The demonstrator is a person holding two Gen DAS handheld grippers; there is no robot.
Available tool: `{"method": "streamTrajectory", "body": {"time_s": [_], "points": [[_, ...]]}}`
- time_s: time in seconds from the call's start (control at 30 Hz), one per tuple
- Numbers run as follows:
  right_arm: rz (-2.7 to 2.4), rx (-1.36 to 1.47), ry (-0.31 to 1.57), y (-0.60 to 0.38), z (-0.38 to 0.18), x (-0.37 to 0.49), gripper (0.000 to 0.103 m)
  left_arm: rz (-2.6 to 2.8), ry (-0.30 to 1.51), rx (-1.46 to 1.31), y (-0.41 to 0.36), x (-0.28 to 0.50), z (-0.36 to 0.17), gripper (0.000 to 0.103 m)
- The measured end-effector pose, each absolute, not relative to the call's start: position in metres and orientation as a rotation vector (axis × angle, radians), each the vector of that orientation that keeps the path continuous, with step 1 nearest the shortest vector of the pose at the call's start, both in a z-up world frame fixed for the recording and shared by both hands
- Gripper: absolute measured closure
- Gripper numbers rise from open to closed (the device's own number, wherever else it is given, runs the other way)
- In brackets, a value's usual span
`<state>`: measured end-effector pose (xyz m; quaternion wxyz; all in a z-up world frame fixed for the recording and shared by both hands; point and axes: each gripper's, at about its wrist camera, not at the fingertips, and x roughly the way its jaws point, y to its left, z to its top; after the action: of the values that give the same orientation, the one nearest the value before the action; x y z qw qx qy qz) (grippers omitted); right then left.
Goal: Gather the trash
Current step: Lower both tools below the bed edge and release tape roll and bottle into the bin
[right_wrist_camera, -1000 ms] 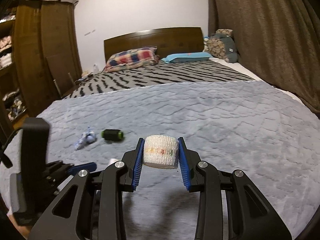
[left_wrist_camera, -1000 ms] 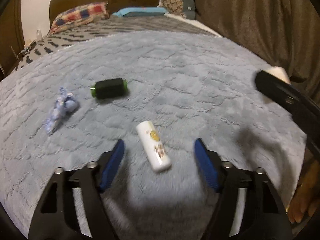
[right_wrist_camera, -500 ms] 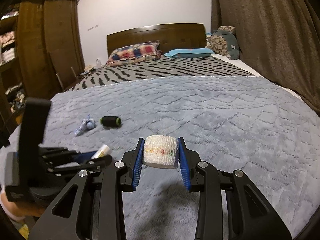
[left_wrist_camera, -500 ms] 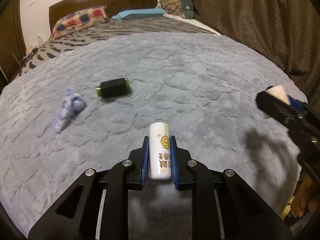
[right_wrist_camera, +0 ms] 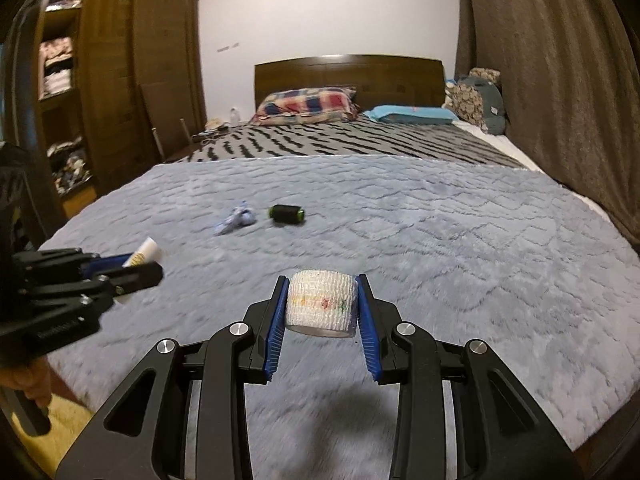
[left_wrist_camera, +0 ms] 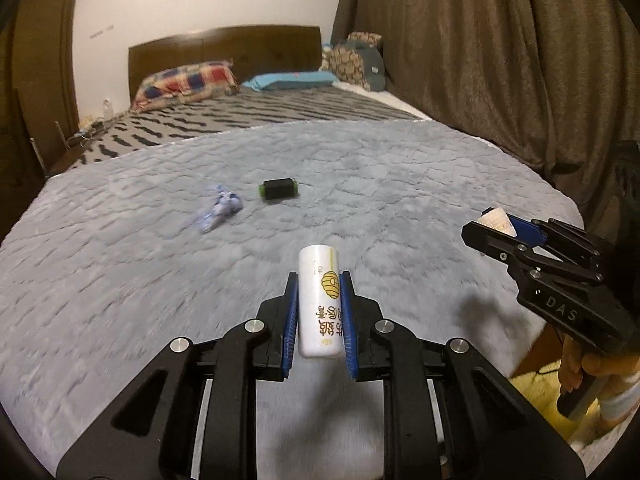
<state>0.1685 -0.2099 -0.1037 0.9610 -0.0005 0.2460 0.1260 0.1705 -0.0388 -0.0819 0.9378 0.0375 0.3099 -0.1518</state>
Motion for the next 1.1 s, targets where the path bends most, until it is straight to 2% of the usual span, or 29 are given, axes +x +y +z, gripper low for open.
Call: {"method": "streamTrajectory", "body": {"time_s": [0.2, 0.43, 0.77, 1.1], "points": [[0.278, -0.007, 0.496, -0.203, -0.112, 0.121, 0.069, -0.306, 0.605, 0.095, -0.029, 0.110, -0.092, 0.085], [0.302, 0.005, 0.575, -0.198, -0.146, 0.073, 0.069, -0.329, 0.663, 0.082, -0.027, 0.065, -0.127, 0.085], [0.370, 0.087, 0.858, -0.186, -0.236, 0.059, 0.069, -0.334, 0.915, 0.015, -0.019, 0.036, -0.222, 0.085], [0.415, 0.159, 1.116, -0.165, -0.310, 0.071, 0.069, -0.366, 1.166, -0.032, -0.020, 0.052, -0.310, 0.085]]}}
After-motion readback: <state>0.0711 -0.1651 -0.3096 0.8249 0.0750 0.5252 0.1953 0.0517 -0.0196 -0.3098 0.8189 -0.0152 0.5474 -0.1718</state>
